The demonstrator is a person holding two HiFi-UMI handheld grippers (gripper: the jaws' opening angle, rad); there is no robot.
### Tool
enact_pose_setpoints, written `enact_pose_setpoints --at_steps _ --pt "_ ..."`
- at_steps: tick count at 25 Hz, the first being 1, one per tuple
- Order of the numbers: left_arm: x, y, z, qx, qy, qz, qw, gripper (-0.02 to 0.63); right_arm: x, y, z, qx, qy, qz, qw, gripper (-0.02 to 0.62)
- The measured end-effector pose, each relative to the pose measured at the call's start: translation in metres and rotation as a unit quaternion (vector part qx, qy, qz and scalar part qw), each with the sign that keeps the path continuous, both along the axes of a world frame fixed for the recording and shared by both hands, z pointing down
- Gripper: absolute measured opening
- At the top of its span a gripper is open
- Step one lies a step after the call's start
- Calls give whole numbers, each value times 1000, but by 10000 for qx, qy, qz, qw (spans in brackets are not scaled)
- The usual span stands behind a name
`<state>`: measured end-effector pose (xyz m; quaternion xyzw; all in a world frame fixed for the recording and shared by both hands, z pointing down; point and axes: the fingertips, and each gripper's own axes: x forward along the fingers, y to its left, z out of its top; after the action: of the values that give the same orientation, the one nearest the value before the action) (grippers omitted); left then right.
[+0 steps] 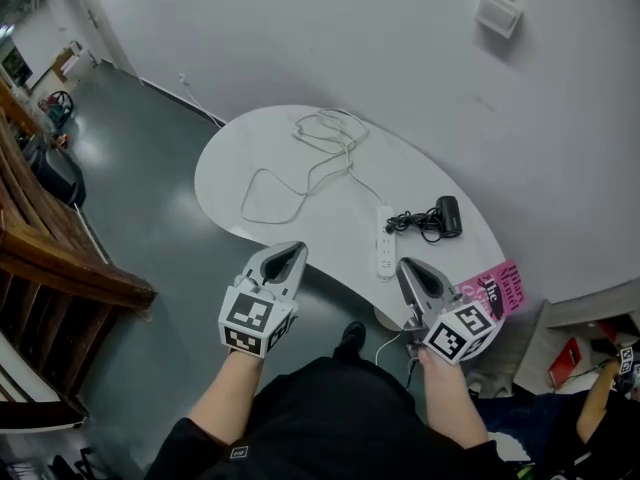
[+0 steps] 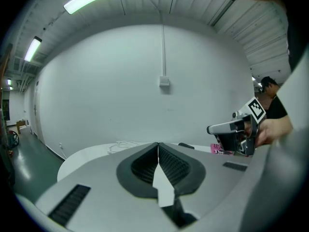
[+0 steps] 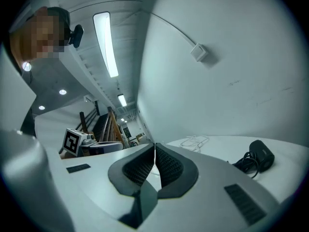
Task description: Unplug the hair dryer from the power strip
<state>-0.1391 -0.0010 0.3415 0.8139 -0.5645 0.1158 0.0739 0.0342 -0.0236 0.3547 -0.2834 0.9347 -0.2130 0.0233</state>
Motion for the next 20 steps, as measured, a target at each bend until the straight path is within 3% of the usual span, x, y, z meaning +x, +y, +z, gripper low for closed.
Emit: enact_pose_setpoints --at_steps 10,20 --pt "54 -98 5 -57 -120 403 9991 14 46 -92 12 -204 -78 227 9995 35" --pt "46 -161 27 -305 31 865 9958 14 24 -131 30 -567 87 469 9973 35"
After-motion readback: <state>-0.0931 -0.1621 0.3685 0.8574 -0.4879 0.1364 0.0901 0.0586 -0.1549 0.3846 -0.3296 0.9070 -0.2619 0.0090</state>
